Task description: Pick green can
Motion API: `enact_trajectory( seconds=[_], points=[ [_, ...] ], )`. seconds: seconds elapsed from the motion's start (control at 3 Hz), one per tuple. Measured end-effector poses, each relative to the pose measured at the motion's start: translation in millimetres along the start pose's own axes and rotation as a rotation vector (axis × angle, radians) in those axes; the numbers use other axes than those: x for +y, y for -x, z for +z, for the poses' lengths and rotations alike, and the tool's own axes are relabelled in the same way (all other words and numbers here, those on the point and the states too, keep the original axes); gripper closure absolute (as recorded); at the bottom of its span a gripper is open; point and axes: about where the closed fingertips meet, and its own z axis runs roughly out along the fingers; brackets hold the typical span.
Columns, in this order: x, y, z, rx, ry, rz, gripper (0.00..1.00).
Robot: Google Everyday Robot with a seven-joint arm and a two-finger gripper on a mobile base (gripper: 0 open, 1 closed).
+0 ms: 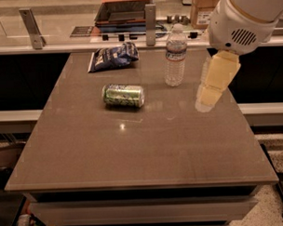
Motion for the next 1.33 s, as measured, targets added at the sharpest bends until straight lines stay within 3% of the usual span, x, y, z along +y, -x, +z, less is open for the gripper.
enact_trajectory(
  seconds=[0.67, 1.33],
  points=[
    [-6, 43, 38, -0.023, -0.032, 0.03, 0.0],
    [-12, 75, 85, 0.037, 0.007, -0.041, 0.0]
  ],
)
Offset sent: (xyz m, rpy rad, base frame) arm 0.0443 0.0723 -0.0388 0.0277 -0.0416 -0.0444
